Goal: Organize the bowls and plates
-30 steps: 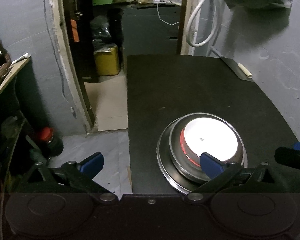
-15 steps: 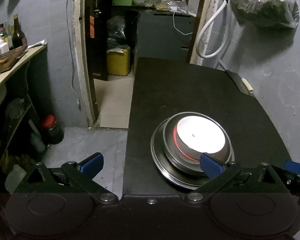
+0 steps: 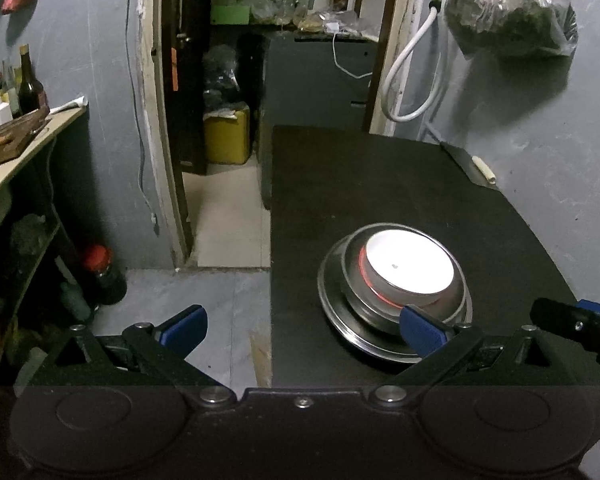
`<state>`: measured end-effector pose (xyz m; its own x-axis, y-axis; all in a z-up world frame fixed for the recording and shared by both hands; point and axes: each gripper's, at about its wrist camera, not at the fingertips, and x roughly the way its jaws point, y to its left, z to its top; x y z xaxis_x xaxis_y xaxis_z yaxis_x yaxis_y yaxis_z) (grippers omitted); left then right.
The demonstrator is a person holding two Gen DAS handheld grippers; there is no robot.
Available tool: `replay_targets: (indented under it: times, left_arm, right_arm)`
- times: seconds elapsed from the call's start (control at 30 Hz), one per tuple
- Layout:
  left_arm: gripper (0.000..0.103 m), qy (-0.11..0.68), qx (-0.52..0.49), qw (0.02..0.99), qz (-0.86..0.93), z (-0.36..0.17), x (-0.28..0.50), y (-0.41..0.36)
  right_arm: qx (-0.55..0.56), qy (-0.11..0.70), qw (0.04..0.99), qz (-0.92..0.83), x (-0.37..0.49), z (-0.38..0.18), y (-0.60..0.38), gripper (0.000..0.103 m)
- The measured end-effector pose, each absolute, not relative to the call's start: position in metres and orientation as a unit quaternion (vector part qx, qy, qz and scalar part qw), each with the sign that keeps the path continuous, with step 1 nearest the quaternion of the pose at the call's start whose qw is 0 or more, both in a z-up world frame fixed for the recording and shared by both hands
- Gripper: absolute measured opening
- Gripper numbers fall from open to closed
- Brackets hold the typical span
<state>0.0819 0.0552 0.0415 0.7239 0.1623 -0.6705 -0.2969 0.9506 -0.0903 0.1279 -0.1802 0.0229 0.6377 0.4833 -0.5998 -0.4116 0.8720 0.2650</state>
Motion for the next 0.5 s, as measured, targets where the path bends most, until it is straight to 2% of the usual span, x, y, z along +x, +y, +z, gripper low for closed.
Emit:
replay_targets:
  times: [0.5]
  left_arm:
    - [0.102,0.345,-0.081,0.931,0.091,0.038,0.031,0.079]
  right_arm:
    - [0.055,0.336,0.912,0.231,0.063,0.020,-0.155,0.103]
